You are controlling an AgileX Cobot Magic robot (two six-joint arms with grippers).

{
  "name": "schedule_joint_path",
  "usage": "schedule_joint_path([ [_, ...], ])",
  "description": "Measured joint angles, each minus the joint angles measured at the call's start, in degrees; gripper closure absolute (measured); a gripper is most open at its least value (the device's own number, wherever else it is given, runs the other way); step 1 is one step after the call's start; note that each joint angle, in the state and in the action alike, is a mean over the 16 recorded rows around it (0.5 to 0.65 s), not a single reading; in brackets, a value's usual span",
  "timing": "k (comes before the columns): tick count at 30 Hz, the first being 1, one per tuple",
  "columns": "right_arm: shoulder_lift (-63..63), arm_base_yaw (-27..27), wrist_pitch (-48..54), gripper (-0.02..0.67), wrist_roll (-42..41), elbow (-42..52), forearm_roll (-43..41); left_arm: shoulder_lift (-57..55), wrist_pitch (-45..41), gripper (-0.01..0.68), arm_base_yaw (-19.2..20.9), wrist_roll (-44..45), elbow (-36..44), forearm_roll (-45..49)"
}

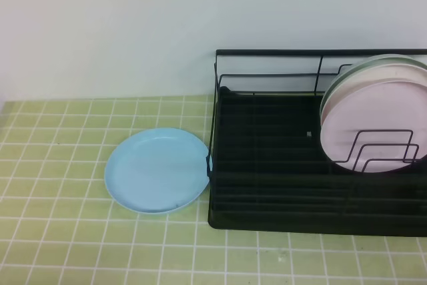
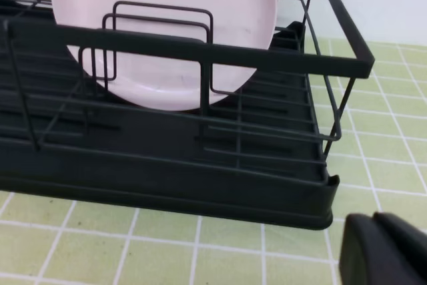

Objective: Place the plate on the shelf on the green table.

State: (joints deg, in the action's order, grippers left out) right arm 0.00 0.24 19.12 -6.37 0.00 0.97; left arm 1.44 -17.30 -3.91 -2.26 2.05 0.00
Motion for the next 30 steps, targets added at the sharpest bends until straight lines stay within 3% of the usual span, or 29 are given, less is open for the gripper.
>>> schedule_joint_path([
  [30,0.0,0.0,-0.25,0.652,0.0,0.0,0.0,0.0,0.0,0.673,0.0,0.0,0.0,0.0],
])
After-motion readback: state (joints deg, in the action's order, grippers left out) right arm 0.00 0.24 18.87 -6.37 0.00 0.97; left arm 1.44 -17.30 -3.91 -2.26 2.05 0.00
